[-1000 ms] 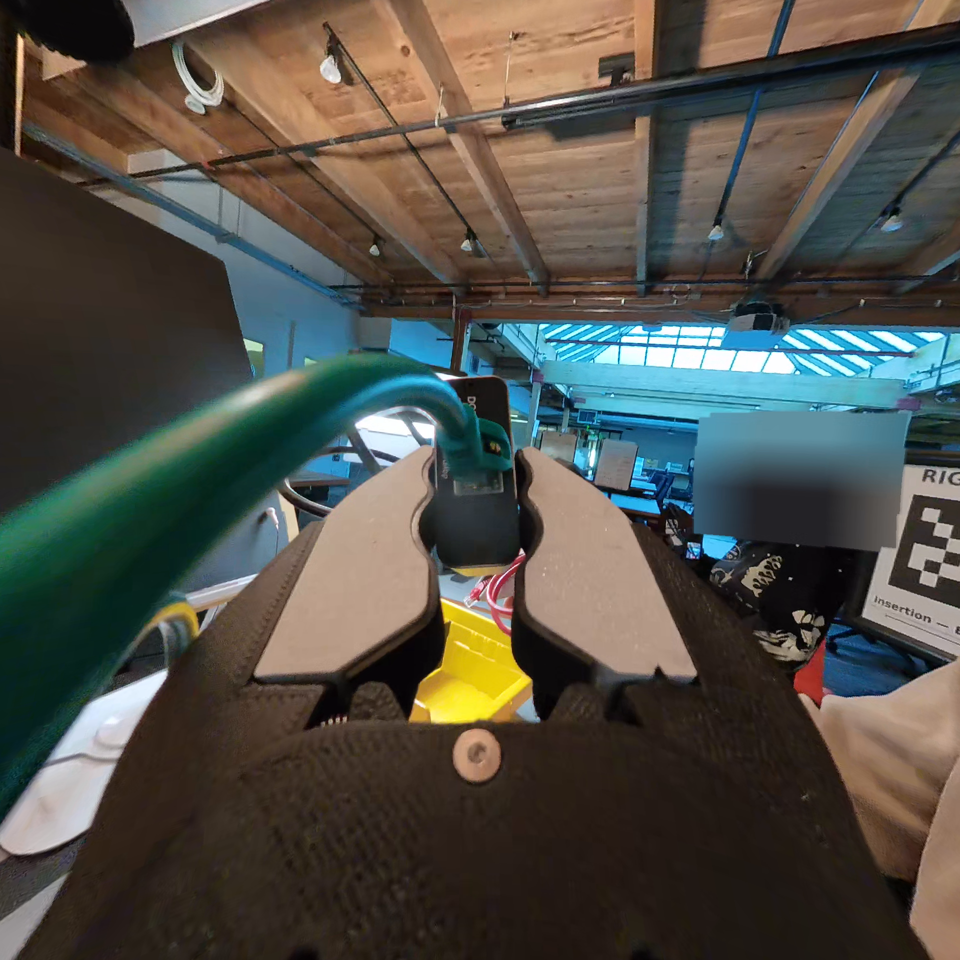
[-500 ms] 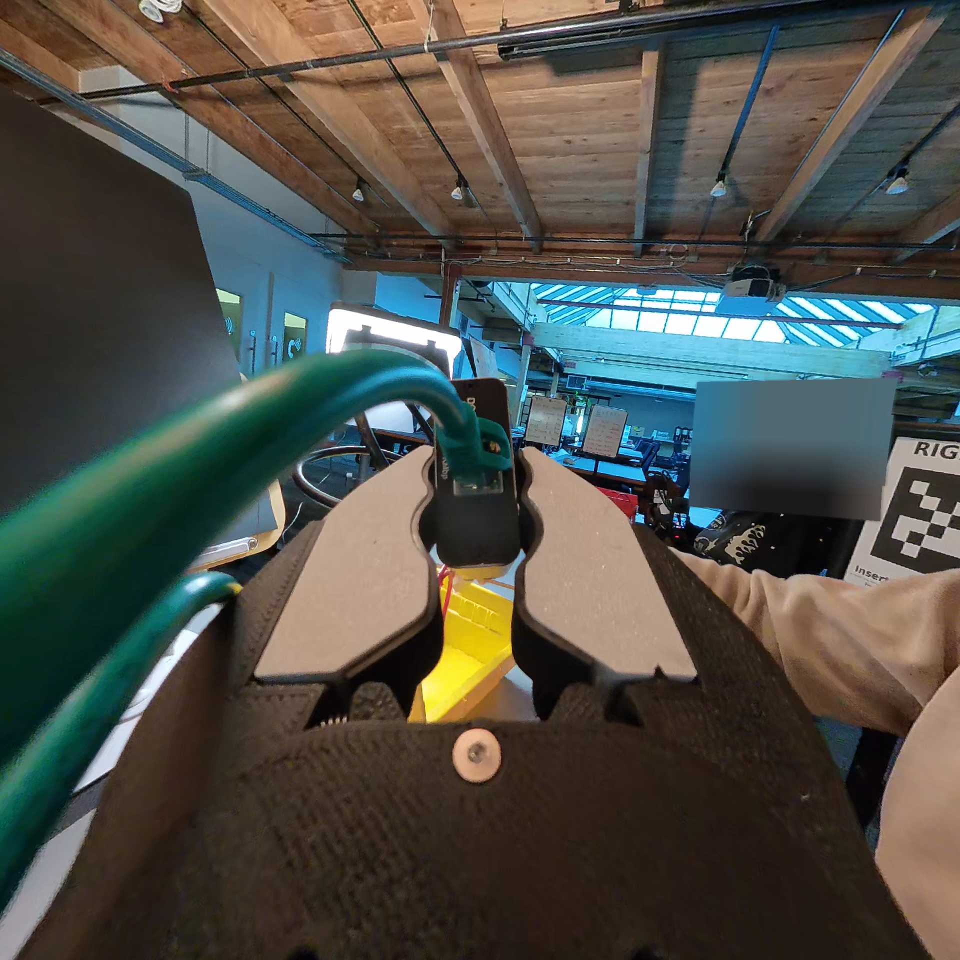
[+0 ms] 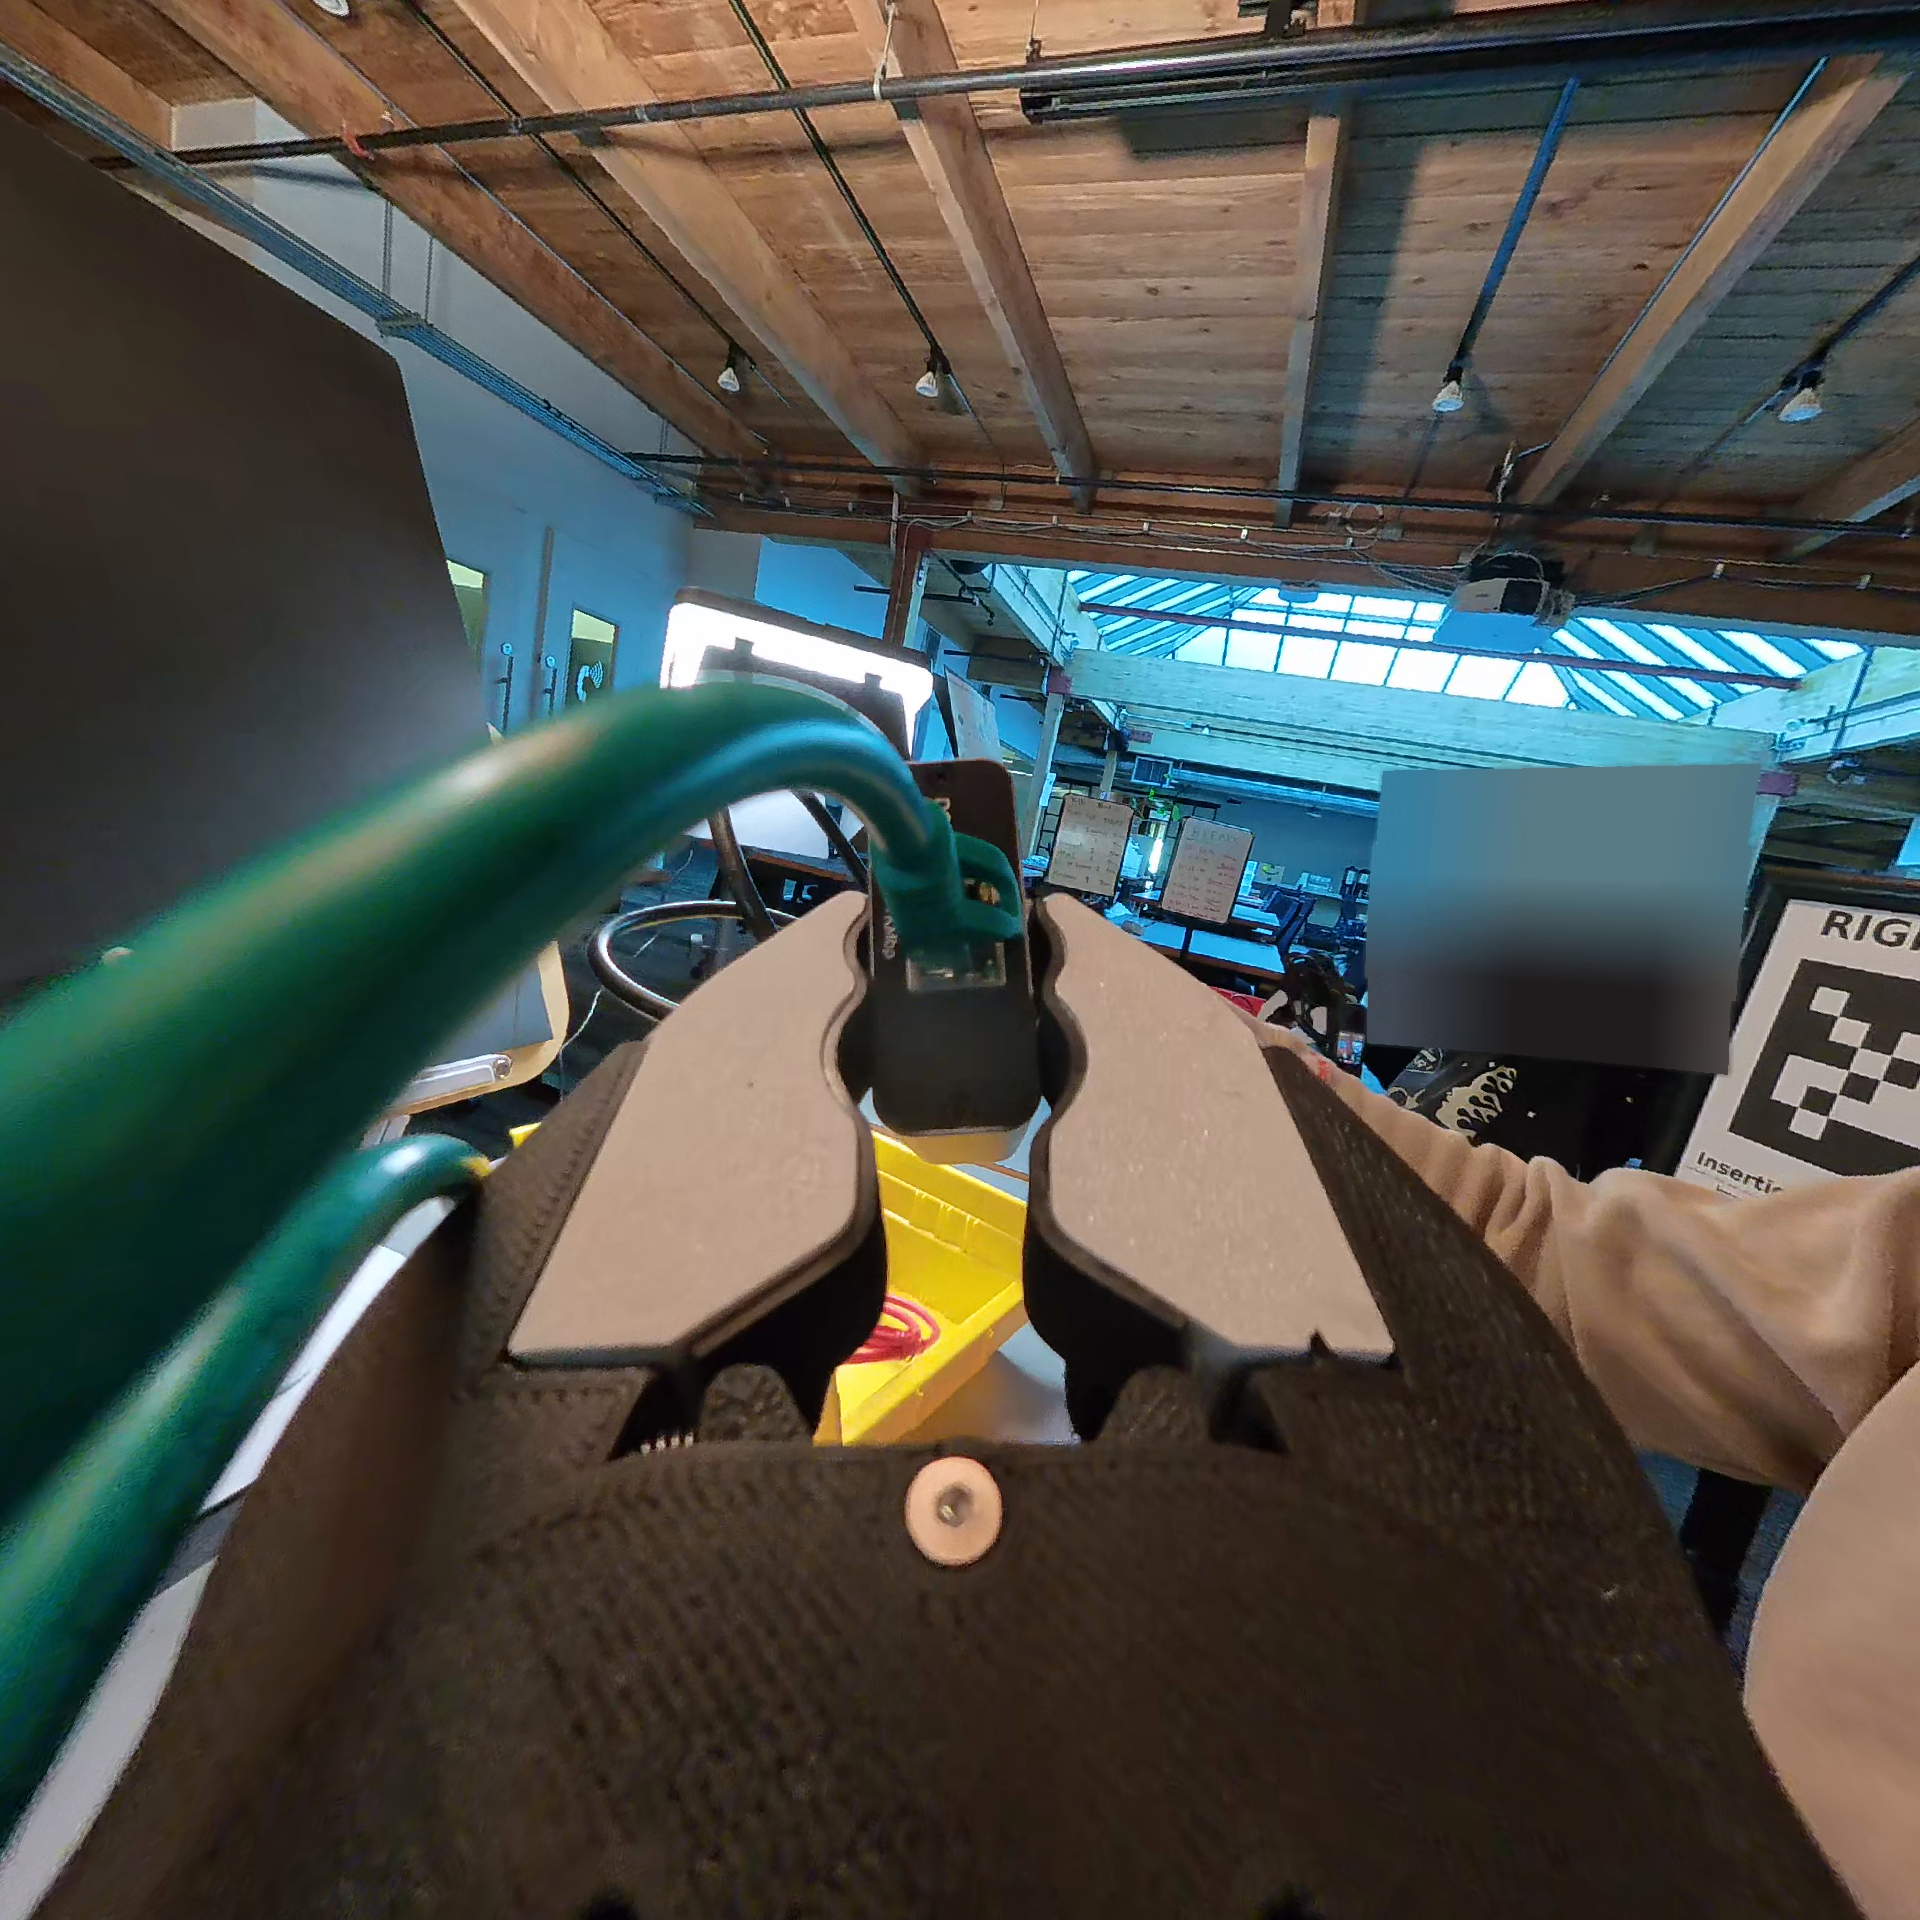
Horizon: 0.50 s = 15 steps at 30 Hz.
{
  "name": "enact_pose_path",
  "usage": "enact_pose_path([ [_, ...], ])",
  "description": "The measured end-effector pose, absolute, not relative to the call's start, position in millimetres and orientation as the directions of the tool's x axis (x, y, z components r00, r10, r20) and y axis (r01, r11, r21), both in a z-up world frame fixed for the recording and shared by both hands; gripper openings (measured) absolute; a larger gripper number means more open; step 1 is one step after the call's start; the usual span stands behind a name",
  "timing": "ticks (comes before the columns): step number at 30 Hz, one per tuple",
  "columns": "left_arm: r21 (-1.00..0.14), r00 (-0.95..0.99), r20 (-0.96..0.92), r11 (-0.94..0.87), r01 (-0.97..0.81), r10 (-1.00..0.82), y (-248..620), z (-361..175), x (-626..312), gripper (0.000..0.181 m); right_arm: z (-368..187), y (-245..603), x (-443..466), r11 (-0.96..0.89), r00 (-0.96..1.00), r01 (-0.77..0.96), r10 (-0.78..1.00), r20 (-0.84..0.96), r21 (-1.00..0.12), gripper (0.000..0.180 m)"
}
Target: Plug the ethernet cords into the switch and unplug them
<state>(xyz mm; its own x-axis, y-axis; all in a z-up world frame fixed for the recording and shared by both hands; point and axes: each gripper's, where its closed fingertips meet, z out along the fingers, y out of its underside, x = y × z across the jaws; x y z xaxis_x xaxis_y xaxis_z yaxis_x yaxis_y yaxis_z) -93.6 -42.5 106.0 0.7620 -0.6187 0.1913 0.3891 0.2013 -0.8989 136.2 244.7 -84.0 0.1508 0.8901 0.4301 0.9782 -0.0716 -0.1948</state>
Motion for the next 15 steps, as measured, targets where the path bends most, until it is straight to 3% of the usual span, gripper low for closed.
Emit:
enact_pose_path([
  [2, -0.901, 0.761, 0.190, 0.198, 0.386, -0.620, -41.0, 104.7, -91.8, 0.026, -76.9, 232.5, 126.0, -0.012, 0.138, 0.960, 0.888, 0.438, -0.278, 0.046],
  [4, -0.899, 0.757, 0.192, 0.197, 0.391, -0.624, -39.7, 103.6, -90.4, 0.026, -65.0, 209.0, 103.3, 0.061, 0.134, 0.897, 0.907, 0.400, -0.437, 0.045],
  [7, -0.887, 0.745, 0.206, 0.200, 0.416, -0.635, -38.1, 102.6, -89.4, 0.026, -37.9, 149.8, 59.8, 0.132, 0.074, 0.681, 0.966, 0.247, -0.720, 0.040],
  [9, -0.873, 0.734, 0.217, 0.209, 0.441, -0.643, -37.8, 103.2, -88.9, 0.026, -21.0, 94.6, 34.4, 0.127, -0.066, 0.509, 0.992, 0.108, -0.851, 0.037],
  [11, -0.854, 0.720, 0.228, 0.221, 0.471, -0.655, -38.4, 104.6, -87.9, 0.026, -12.3, 31.7, 14.0, 0.087, -0.272, 0.371, 0.962, -0.019, -0.924, 0.032],
  [15, -0.805, 0.677, 0.242, 0.246, 0.540, -0.695, -41.4, 108.0, -81.1, 0.026, -0.9, -56.7, -25.6, -0.060, -0.500, 0.120, 0.859, -0.113, -0.991, 0.033],
])
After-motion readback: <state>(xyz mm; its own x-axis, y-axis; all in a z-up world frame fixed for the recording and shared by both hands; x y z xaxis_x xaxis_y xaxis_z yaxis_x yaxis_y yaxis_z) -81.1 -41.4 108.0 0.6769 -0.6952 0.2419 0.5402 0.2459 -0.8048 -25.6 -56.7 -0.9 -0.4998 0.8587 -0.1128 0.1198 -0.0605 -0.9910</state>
